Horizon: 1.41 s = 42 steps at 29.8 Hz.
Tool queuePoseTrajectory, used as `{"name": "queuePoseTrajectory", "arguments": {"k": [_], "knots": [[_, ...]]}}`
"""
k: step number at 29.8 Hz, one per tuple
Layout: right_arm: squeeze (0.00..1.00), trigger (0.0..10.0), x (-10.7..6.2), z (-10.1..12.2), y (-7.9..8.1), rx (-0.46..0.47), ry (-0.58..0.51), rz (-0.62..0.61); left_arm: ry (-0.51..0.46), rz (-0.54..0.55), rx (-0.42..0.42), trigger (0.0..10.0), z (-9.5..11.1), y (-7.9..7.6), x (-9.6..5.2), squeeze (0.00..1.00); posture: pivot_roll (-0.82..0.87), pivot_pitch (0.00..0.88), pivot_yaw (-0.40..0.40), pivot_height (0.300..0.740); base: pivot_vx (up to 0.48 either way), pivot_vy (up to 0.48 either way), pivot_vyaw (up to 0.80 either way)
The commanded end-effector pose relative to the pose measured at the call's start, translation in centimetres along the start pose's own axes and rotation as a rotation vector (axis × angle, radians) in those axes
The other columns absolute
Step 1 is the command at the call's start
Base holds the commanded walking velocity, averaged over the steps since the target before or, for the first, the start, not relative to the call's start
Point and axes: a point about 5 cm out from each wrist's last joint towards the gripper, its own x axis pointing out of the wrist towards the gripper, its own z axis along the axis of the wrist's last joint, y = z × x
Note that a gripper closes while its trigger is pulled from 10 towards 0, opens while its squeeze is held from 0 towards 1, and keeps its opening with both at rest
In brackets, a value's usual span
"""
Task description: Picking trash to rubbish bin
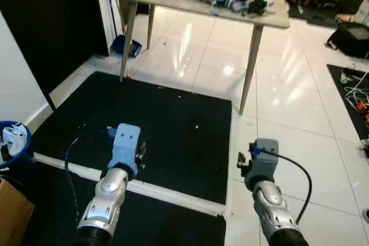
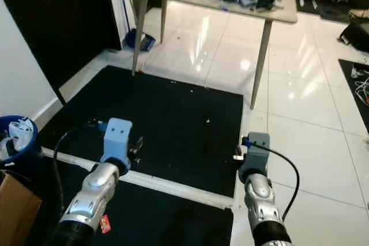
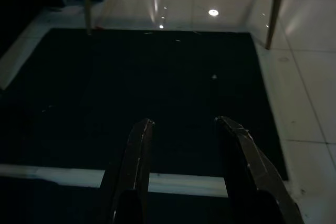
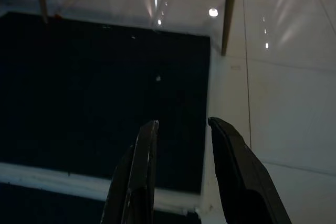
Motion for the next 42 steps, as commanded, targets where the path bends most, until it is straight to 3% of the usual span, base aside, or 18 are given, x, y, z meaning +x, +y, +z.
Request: {"name": "queuePoseTrajectory", "arguments": {"k": [1, 42], "knots": [[0.0, 10.0, -0.17, -0.52, 0.48, 0.009, 0.022, 0.012, 0.021, 0.008, -0.01, 10.0, -0.74, 0.32, -0.33, 0.0, -0.02, 0.112, -0.038, 0.74, 0.322, 0.0, 0.0], [0.0, 10.0, -0.23, -0.68, 0.46, 0.014, 0.029, 0.012, 0.016, -0.004, -0.009, 10.0, -0.71, 0.22, -0.35, 0.0, -0.02, 0.114, -0.038, 0.74, 0.332, 0.0, 0.0]]}}
